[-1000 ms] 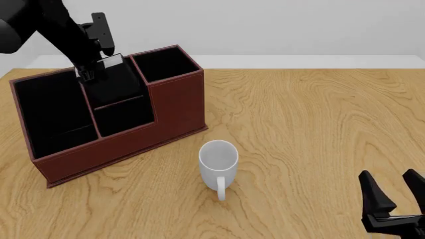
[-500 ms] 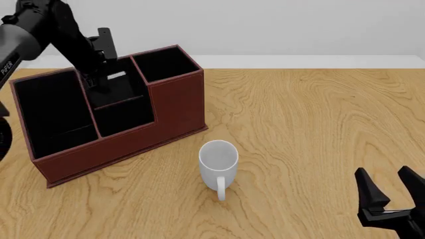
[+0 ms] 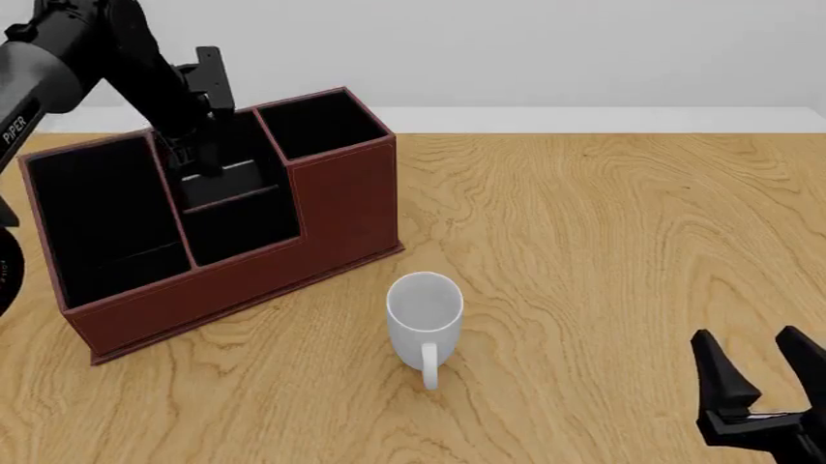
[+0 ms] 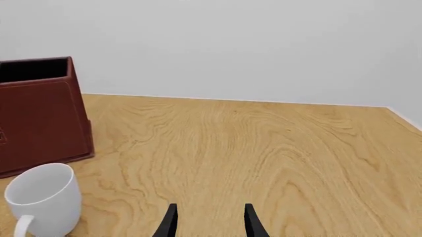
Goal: Pick up the book and place it in the front compartment of the caddy.
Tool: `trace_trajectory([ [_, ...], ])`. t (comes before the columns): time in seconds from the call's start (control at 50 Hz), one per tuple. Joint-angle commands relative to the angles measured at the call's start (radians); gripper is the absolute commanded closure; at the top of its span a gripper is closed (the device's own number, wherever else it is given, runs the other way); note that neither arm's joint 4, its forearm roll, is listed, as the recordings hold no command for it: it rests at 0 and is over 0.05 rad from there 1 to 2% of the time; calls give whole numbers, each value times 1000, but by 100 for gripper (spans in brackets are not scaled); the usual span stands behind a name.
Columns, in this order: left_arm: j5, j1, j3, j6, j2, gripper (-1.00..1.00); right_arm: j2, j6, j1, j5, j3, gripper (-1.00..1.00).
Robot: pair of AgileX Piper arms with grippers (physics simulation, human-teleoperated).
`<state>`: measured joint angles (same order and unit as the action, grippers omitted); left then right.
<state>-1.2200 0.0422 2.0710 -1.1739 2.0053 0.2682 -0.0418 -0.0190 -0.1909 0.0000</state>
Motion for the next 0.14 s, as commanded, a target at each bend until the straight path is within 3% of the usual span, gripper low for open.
trace_trajectory([
  [0.02,0,36,-40,30,-66,-100,-32,1,-3,24,0,-100],
  [0.14,0,50,-95,30,-133,-100,-73,1,-6,58,0,-100],
])
